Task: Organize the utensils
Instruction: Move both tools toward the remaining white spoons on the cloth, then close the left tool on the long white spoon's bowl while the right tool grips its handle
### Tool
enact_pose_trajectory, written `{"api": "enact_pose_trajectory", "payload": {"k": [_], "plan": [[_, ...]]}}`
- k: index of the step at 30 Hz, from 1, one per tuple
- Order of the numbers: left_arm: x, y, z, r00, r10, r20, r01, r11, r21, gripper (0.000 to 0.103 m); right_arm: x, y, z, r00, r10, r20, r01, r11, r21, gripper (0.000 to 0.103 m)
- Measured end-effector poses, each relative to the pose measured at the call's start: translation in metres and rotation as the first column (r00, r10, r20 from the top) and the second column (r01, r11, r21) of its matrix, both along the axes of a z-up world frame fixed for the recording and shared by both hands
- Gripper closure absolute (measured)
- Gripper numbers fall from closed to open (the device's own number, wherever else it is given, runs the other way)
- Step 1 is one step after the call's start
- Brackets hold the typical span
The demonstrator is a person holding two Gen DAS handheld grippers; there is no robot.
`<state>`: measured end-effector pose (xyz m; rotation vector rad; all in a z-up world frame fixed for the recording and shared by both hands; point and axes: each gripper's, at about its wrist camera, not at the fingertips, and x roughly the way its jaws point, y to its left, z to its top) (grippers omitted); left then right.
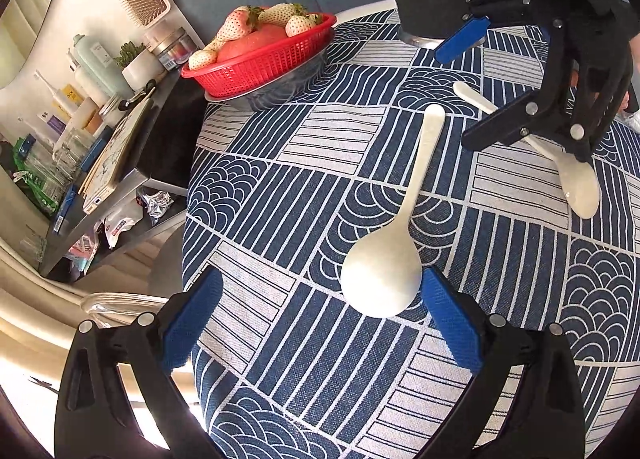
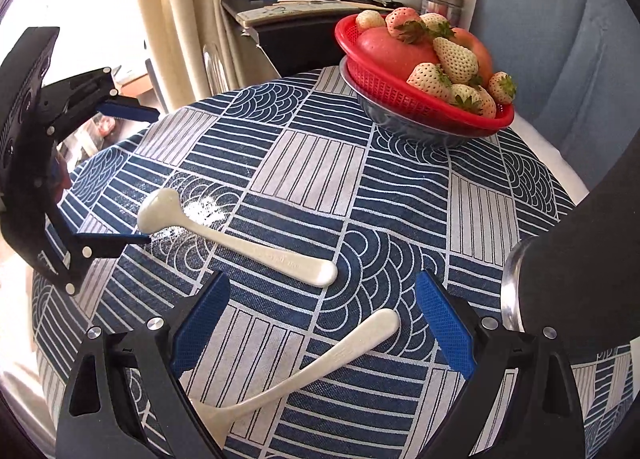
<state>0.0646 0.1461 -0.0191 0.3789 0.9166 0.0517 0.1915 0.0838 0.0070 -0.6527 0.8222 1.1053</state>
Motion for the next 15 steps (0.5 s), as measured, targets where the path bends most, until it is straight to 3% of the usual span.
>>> {"api": "enact_pose_trajectory", "payload": {"k": [3, 5, 7, 10, 12, 15], "plan": [[0.001, -0.003, 0.001, 0.999, -0.032, 0.002, 0.032, 0.999, -0.02, 0.02, -0.002, 0.002, -0.003, 1.0, 0.016, -0.002, -0.016, 1.0, -0.008, 0.014], [0.0, -0.002, 0.001, 0.999, -0.052, -0.01, 0.051, 0.997, -0.061, 0.032, -0.004, 0.004, -0.004, 1.0, 0.025, 0.002, -0.025, 1.0, -0.015, 0.014], [0.001, 0.002, 0.001, 0.998, -0.065, -0.02, 0.062, 0.992, -0.111, 0.039, -0.004, 0.006, -0.007, 0.999, 0.036, -0.002, -0.036, 0.999, -0.026, 0.014], [0.003, 0.006, 0.001, 0.995, -0.085, -0.043, 0.075, 0.977, -0.201, 0.062, -0.005, 0.01, -0.009, 0.999, 0.053, 0.002, -0.053, 0.998, -0.045, 0.014], [0.004, 0.004, 0.001, 0.998, -0.059, -0.025, 0.055, 0.988, -0.143, 0.064, -0.006, 0.012, -0.011, 0.998, 0.068, 0.006, -0.067, 0.996, -0.061, 0.014], [0.004, 0.007, 0.002, 0.999, -0.05, -0.019, 0.046, 0.985, -0.164, 0.065, -0.006, 0.015, -0.012, 0.997, 0.08, 0.014, -0.078, 0.994, -0.08, 0.014]]}}
